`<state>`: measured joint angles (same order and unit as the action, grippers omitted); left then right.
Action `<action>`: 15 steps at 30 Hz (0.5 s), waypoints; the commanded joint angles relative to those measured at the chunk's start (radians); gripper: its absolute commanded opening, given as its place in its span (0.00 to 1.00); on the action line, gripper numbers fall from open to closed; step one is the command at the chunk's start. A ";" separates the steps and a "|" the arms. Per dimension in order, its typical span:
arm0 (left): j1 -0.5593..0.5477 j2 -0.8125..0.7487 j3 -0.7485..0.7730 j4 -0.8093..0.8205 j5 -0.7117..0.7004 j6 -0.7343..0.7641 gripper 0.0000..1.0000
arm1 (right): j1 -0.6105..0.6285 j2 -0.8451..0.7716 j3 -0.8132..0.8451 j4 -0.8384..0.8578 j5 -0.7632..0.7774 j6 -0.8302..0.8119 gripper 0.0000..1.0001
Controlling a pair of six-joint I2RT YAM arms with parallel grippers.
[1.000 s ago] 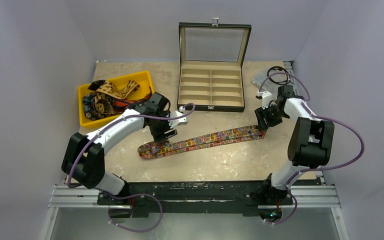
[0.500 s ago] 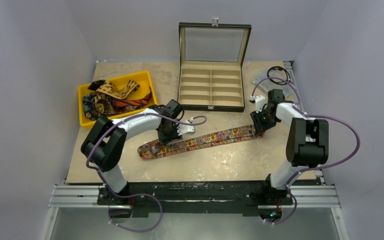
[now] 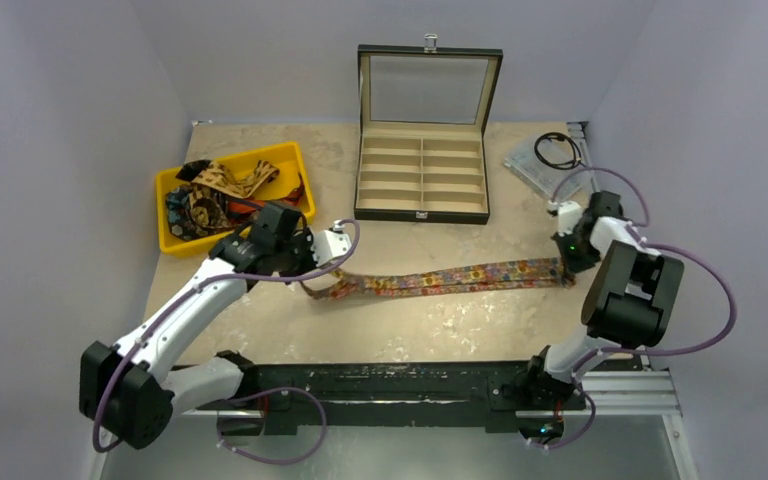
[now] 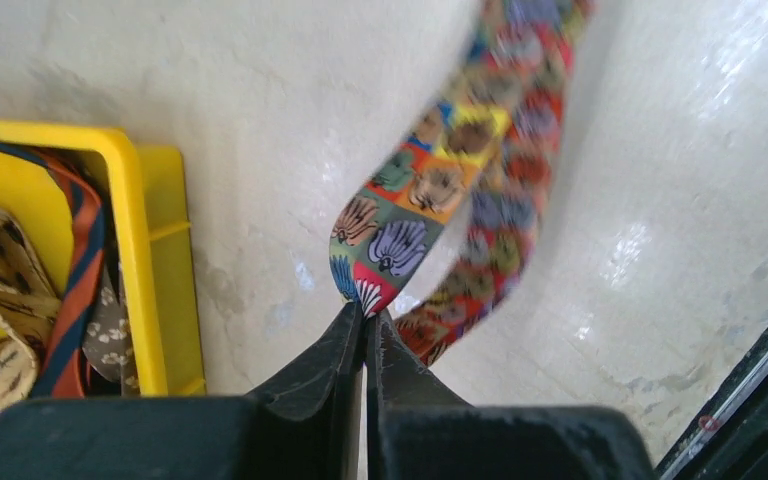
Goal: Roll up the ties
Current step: Flatten out the tie at the center of the board.
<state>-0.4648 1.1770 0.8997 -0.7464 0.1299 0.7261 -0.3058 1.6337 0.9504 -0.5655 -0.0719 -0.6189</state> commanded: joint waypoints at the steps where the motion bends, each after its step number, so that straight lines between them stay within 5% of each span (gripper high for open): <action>1: 0.000 -0.071 -0.059 0.116 0.148 -0.038 0.00 | -0.218 -0.015 0.046 -0.070 0.113 -0.210 0.00; 5: 0.000 -0.036 -0.082 0.099 0.194 -0.025 0.13 | -0.339 -0.012 0.067 -0.096 0.114 -0.325 0.00; 11: 0.003 -0.053 -0.146 0.096 0.172 0.059 0.46 | -0.372 -0.018 0.056 -0.124 0.091 -0.412 0.00; 13: -0.008 -0.096 -0.146 0.109 0.253 0.057 0.69 | -0.374 -0.015 0.050 -0.120 0.088 -0.423 0.00; 15: -0.048 -0.096 -0.119 0.129 0.301 0.029 0.80 | -0.381 -0.010 0.051 -0.111 0.091 -0.428 0.00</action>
<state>-0.4713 1.1316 0.7429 -0.6743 0.2935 0.7509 -0.6788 1.6337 0.9855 -0.6662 0.0334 -0.9829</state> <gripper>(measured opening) 0.741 0.026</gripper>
